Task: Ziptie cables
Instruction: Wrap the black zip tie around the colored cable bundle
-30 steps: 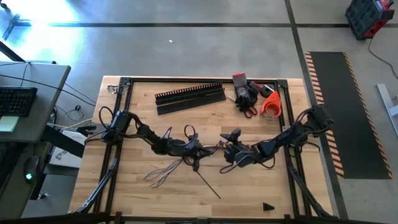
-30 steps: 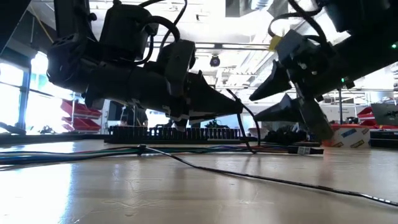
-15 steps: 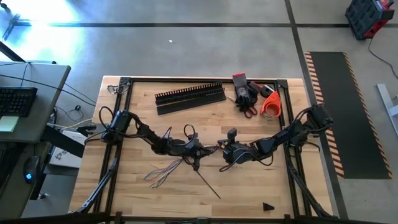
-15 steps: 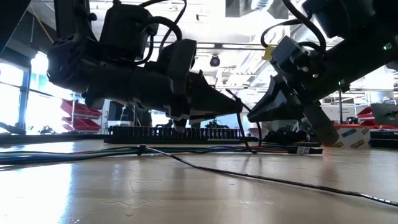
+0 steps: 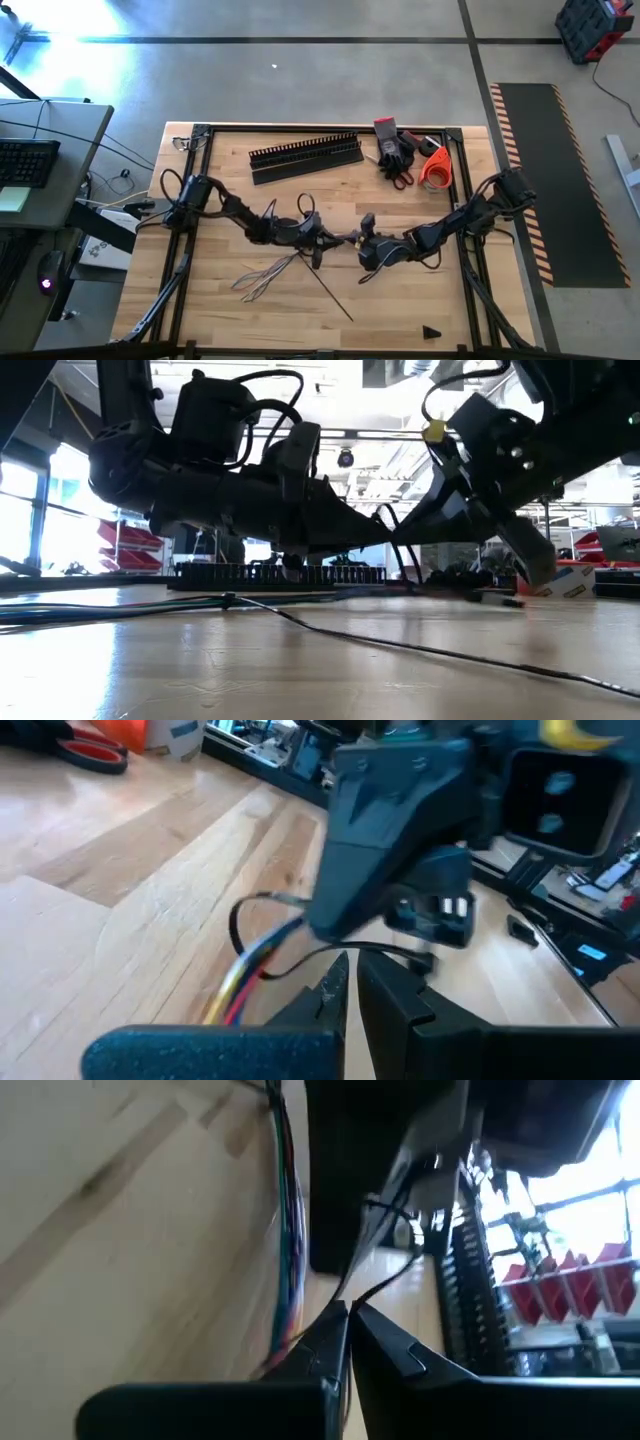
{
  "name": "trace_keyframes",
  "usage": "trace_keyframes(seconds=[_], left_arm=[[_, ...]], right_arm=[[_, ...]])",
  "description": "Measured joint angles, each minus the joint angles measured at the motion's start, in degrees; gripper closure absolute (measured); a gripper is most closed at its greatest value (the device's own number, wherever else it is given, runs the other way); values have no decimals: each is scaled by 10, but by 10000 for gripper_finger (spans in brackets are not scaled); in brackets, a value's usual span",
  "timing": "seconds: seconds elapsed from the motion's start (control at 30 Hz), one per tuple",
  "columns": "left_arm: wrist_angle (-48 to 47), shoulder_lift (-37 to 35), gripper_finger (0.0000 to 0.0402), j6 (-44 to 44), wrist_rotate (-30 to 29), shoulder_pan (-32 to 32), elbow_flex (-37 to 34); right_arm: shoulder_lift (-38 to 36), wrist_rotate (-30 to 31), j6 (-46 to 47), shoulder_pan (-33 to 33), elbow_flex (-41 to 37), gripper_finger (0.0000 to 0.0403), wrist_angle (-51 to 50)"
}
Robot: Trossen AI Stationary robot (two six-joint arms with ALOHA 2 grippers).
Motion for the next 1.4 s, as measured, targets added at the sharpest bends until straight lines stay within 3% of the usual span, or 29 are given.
trace_keyframes(seconds=[0.1,0.23,0.33,0.57,0.63,0.77,0.9,1.0,1.13,1.3,1.4], left_arm=[[1,0,402,5,35,3,0],[-15,0,402,11,81,0,0],[-18,0,402,11,87,-12,0],[-55,-28,402,17,89,-45,0],[-142,-59,402,32,69,-56,0],[-340,-144,402,83,-41,-78,3],[-376,-197,397,246,-79,-75,5],[-378,-206,378,370,-57,-56,18],[-427,-200,337,478,54,-10,66],[-592,-187,280,580,171,49,163],[-680,-181,249,666,186,64,222]], right_arm=[[0,12,-21,2,2,403,-3],[0,51,24,-10,3,402,-25],[0,41,46,-24,3,390,-50],[0,-53,48,-72,3,284,-50],[-5,-53,35,-78,3,244,-65],[-33,-51,19,-64,2,178,-98],[-76,-43,45,-42,3,144,-122],[-116,-3,134,-23,3,140,-184],[-169,-12,320,1,3,140,-308],[-213,-32,521,21,3,139,-426],[-223,-34,585,32,2,139,-462]])
